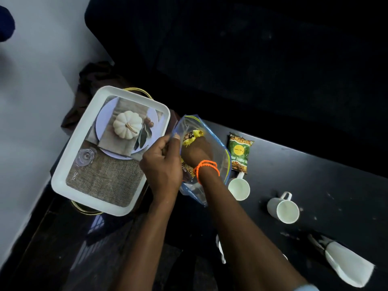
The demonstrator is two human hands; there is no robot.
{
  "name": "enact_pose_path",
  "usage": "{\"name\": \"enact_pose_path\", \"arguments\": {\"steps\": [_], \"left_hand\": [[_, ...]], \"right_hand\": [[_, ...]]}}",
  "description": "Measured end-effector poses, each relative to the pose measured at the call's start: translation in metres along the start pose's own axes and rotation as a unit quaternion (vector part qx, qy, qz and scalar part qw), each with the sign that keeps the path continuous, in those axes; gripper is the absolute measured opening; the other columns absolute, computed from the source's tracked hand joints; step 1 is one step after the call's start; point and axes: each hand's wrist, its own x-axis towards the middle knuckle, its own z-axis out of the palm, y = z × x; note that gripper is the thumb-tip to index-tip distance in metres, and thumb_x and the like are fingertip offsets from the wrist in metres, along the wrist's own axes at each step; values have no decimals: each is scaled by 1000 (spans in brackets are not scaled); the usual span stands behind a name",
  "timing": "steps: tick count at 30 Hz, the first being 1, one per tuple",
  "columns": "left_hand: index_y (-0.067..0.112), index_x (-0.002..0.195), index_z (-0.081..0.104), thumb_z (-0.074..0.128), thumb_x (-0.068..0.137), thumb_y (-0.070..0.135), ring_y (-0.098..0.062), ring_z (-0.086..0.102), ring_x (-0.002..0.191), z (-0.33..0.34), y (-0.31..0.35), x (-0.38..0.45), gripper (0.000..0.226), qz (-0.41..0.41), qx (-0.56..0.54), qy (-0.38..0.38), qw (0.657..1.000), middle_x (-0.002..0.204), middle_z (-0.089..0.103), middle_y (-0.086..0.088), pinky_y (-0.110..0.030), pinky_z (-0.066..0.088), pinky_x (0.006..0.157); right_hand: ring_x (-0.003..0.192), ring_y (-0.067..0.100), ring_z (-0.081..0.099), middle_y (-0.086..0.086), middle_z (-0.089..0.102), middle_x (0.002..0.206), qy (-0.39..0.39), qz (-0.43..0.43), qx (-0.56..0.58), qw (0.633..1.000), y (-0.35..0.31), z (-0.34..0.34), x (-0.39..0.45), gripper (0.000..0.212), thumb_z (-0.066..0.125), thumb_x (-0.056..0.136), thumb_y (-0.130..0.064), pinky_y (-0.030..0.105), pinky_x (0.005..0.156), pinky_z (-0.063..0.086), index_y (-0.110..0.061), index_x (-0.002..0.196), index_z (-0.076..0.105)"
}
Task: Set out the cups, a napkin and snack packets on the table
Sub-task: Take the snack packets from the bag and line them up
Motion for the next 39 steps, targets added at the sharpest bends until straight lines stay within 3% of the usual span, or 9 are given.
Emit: {"name": "enact_pose_path", "arguments": {"steps": [3, 8, 11, 17, 20, 24, 27, 34, 39], "left_hand": [[12, 75, 72, 68, 99, 25, -5, 45, 55, 0, -5, -1, 28, -1, 20, -8, 1000, 64, 62, -20, -13, 36, 53], [35, 74, 69, 67, 98, 23, 9, 55, 53, 2, -7, 10, 27, -13, 22, 23, 999, 57, 57, 12, -4, 38, 54], [20, 94, 82, 67, 97, 26, 8, 56, 57, 0, -13, 19, 17, -14, 31, 40, 999, 64, 63, 12, -16, 42, 60], [15, 107, 82, 62, 95, 26, -23, 66, 82, -6, -22, 32, 26, -20, 71, 61, 995, 81, 70, 4, -27, 41, 71], [32, 104, 80, 65, 94, 32, -21, 68, 79, -6, -20, 28, 18, -37, 38, 35, 998, 73, 69, 15, -41, 60, 84], [60, 91, 66, 66, 94, 33, 4, 63, 65, -3, -17, 23, 28, -31, 40, 22, 998, 60, 66, 30, -40, 61, 83], [42, 86, 71, 66, 94, 32, 15, 60, 61, 3, -22, 22, 14, -21, 47, 23, 998, 64, 64, 39, -27, 53, 74], [24, 97, 79, 65, 94, 33, 3, 57, 61, 10, -31, 23, 17, -29, 49, 23, 998, 69, 65, 13, -31, 51, 74], [33, 86, 74, 66, 94, 32, 8, 57, 57, 15, -28, 23, 11, -33, 44, 7, 998, 64, 64, 16, -27, 50, 71]], "right_hand": [[108, 37, 70, 17, 76, 110, 25, 25, 62, 997, 13, 5, 11, 22, 70, 89, -20, 31, 74, 42, -17, 72, 56], [102, 35, 70, 14, 77, 107, 55, -94, 43, 993, 4, -9, -23, 18, 67, 92, -20, 23, 73, 34, -16, 109, 71], [94, 40, 68, 20, 75, 99, 90, -204, -4, 975, -6, -37, -66, 20, 69, 84, -9, 25, 63, 25, -8, 103, 74], [92, 9, 73, 0, 78, 104, -1, -271, 242, 932, 12, -136, -117, 40, 80, 81, -8, 24, 80, 58, -17, 120, 72], [96, 26, 73, 13, 78, 110, 102, -165, 404, 894, 60, -176, -95, 36, 79, 87, -9, 45, 87, 62, -10, 122, 70], [102, 38, 74, 21, 76, 113, 202, 55, 362, 909, 145, -185, -23, 36, 74, 87, 3, 55, 94, 60, 0, 122, 68], [103, 39, 68, 23, 72, 115, 158, 136, 405, 890, 192, -174, 21, 37, 72, 87, 6, 47, 79, 60, 2, 123, 66], [123, 44, 58, 24, 57, 138, 273, 123, -22, 954, 220, -151, 38, 62, 77, 87, -23, 48, 102, 51, -11, 143, 52], [128, 47, 47, 23, 47, 143, 204, 55, -130, 969, 213, -134, 40, 60, 79, 89, -19, 46, 104, 47, -19, 145, 57]]}}
